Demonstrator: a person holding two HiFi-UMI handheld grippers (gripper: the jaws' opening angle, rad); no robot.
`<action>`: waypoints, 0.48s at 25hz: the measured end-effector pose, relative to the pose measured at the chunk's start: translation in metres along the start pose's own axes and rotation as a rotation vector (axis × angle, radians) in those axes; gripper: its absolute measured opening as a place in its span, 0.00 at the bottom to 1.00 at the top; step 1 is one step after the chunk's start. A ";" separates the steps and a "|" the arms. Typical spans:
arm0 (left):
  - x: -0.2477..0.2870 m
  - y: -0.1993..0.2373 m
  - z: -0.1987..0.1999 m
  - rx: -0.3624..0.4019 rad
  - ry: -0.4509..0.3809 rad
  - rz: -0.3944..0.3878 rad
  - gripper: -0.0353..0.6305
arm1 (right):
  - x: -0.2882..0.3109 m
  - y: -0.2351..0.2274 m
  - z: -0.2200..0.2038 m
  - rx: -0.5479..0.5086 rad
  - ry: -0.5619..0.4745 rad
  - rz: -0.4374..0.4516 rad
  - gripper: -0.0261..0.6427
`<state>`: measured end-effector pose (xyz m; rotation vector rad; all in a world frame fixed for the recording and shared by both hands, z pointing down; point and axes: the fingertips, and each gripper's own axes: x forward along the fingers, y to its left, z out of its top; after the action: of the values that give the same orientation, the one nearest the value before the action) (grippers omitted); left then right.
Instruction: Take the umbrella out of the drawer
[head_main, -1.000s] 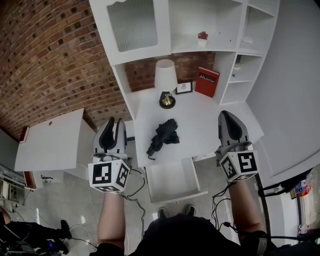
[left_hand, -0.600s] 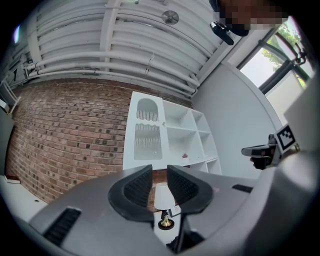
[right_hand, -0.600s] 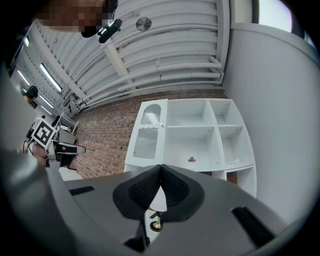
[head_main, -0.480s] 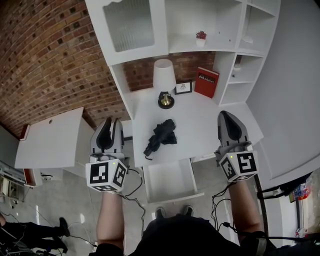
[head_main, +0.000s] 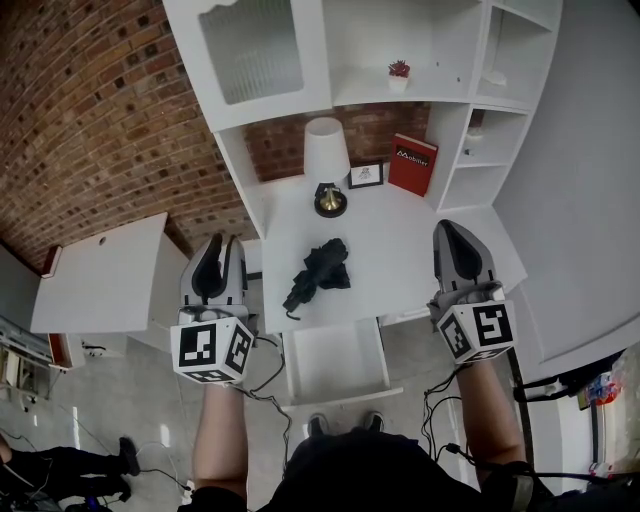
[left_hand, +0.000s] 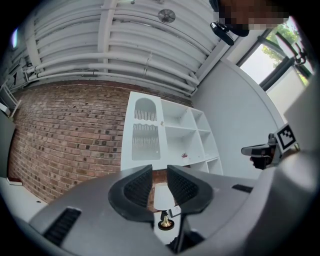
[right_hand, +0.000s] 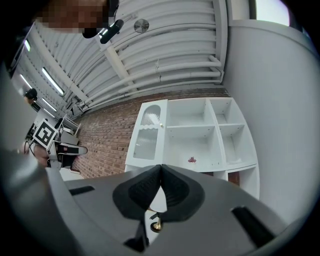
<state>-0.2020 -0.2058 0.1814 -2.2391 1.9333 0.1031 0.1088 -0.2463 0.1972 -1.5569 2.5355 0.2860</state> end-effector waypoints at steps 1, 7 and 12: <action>0.000 -0.001 0.000 0.001 0.001 0.002 0.19 | 0.000 -0.002 -0.001 0.005 0.002 0.002 0.04; 0.002 -0.010 -0.002 -0.018 0.002 0.004 0.19 | 0.000 -0.009 -0.003 0.015 0.010 0.012 0.04; 0.005 -0.018 -0.002 -0.017 0.006 0.013 0.19 | 0.000 -0.015 -0.006 0.019 0.005 0.029 0.04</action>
<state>-0.1839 -0.2084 0.1840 -2.2405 1.9576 0.1156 0.1225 -0.2542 0.2016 -1.5173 2.5592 0.2614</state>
